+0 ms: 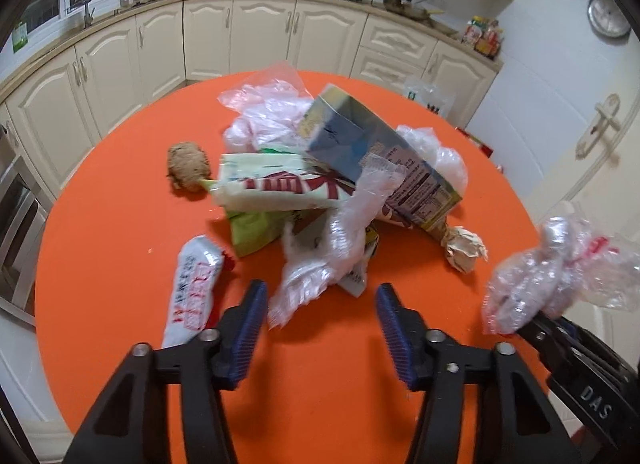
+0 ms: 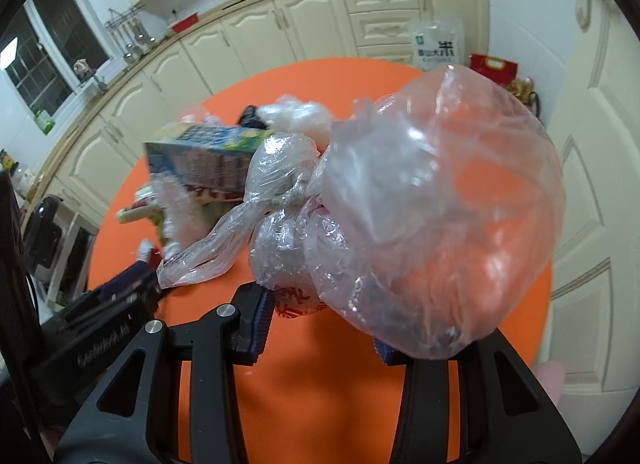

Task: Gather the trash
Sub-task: 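Grasp a clear plastic wrapper with the left tool while the right tool holds bags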

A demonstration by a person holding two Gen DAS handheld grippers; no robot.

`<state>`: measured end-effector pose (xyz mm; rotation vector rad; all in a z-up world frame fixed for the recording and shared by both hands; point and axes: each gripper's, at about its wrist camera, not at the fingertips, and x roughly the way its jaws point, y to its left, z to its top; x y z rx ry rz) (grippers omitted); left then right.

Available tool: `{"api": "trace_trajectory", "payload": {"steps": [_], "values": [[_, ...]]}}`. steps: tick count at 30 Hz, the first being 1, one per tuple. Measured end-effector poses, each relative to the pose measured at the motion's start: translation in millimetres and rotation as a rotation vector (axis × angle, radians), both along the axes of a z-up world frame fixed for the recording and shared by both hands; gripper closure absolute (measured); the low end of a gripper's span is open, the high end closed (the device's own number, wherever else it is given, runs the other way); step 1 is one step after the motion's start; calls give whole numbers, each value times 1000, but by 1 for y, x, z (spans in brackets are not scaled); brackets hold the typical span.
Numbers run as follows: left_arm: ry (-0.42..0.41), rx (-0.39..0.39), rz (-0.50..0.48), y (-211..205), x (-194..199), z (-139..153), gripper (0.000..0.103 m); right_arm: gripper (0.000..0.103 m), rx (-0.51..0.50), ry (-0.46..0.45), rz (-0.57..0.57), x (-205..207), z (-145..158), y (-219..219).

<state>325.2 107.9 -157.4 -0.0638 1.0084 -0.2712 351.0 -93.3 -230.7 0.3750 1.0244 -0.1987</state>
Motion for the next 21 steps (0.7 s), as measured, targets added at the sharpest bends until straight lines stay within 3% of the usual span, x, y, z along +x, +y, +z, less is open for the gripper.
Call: {"api": "trace_trajectory", "payload": {"steps": [4,8,11,21], "values": [[42,17,-11,-15,12,-9,68,64,-4,16,-2,6,-5,-6],[47,52,13,-22,25,-9,94,64,-7,31,10,14,-9,-11],[56,16,22,-18,27,-8,97,64,-5,35,19,15,-11,-12],[-57,45,59,-25,-5,12,100,64,17,5,20,-3,-6,-20]]}}
